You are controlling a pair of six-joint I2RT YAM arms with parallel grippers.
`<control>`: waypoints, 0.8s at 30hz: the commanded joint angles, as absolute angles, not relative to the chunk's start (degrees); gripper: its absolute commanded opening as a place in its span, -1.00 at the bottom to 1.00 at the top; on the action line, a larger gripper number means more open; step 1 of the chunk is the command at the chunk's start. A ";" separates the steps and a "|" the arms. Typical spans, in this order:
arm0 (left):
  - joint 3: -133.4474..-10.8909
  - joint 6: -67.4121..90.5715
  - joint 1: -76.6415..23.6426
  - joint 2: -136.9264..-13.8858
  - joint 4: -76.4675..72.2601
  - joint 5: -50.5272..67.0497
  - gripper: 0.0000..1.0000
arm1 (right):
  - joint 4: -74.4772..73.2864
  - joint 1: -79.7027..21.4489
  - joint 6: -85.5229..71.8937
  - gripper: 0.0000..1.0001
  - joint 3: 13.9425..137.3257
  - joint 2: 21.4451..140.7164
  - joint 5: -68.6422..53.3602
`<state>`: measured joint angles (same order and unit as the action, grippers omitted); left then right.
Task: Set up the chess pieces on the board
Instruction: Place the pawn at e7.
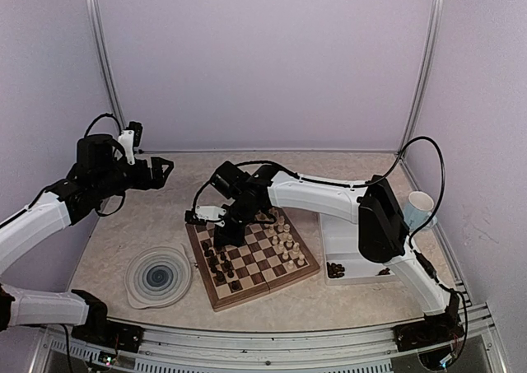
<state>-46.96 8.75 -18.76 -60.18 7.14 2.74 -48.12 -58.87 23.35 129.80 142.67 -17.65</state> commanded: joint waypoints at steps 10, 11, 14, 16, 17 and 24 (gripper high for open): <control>-47.64 8.65 -18.17 -61.04 7.39 3.70 0.98 | -49.77 -59.44 23.27 -0.40 130.05 140.09 -15.44; -47.59 8.62 -18.17 -61.07 7.42 3.64 0.98 | -49.78 -59.37 23.35 -0.39 130.39 139.72 -15.26; -47.56 8.62 -18.11 -61.08 7.23 3.58 0.98 | -49.66 -58.93 23.55 -0.33 130.73 137.80 -15.71; -47.56 8.69 -18.08 -61.08 6.98 3.77 0.98 | -49.67 -58.54 23.77 -0.29 130.87 136.03 -16.24; -47.43 8.74 -17.93 -61.16 6.82 4.17 0.98 | -49.90 -58.16 23.95 -0.27 130.80 135.02 -16.48; -43.21 14.45 -12.01 -56.72 -2.49 5.41 0.98 | -45.78 -51.26 26.11 -0.27 113.77 119.04 -21.24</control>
<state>-46.54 10.20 -15.75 -60.51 5.43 5.74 -48.99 -56.53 24.03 124.07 131.33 -18.22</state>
